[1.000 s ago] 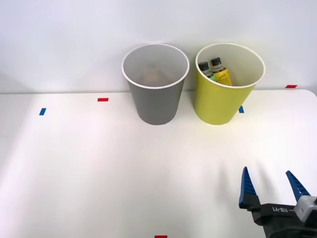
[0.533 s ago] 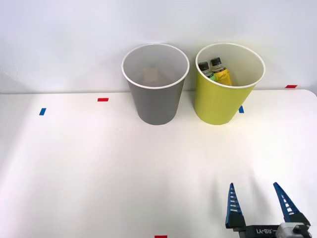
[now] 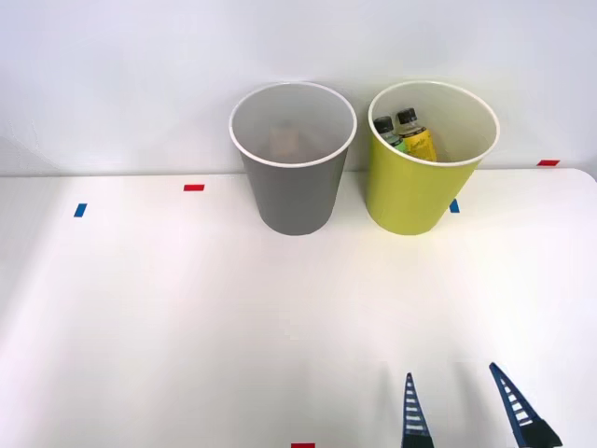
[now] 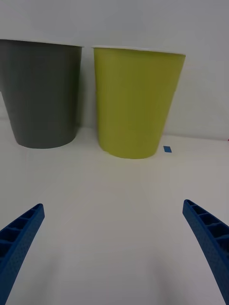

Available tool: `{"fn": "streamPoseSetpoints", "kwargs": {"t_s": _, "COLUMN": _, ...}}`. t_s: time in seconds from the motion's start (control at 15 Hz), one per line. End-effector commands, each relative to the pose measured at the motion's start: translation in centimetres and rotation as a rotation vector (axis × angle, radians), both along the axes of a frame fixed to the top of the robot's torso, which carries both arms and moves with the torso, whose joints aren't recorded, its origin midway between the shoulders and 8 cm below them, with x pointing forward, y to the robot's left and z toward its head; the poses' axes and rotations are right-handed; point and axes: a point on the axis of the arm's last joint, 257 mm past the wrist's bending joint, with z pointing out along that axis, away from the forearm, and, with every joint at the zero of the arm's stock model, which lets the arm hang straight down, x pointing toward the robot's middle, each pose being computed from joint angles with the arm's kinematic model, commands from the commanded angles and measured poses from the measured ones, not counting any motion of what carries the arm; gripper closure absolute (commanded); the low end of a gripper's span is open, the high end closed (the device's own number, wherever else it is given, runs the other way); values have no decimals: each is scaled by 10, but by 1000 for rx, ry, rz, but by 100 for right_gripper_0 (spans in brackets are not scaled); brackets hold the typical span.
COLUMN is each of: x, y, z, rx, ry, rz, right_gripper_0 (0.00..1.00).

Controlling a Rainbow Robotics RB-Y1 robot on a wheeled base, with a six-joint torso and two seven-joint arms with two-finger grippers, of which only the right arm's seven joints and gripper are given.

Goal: Put cans in the gray bin, plastic bottles in the light green bin

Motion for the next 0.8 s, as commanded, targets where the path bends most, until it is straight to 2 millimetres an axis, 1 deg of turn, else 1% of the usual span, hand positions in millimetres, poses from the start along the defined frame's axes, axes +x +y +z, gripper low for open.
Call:
{"fn": "streamPoseSetpoints", "kwargs": {"t_s": 0.07, "x": -7, "y": -2, "z": -6, "rx": -18, "ry": 20, "rz": -6, "right_gripper_0": 0}}
{"fn": "streamPoseSetpoints", "kwargs": {"t_s": 0.13, "x": -10, "y": -1, "z": -7, "rx": -15, "ry": 27, "rz": -8, "right_gripper_0": 0}}
{"fn": "streamPoseSetpoints", "kwargs": {"t_s": 0.2, "x": -14, "y": -3, "z": -14, "rx": -9, "ry": 41, "rz": -19, "right_gripper_0": 0}}
{"fn": "streamPoseSetpoints", "kwargs": {"t_s": 0.4, "x": -27, "y": -10, "z": -28, "rx": 3, "ry": 11, "rz": -47, "right_gripper_0": 0}}
{"fn": "streamPoseSetpoints", "kwargs": {"t_s": 0.6, "x": -34, "y": -17, "z": -29, "rx": 10, "ry": 15, "rz": -70, "right_gripper_0": 0}}
{"fn": "streamPoseSetpoints", "kwargs": {"t_s": 0.8, "x": -33, "y": -18, "z": -29, "rx": 8, "ry": 15, "rz": -74, "right_gripper_0": 0}}
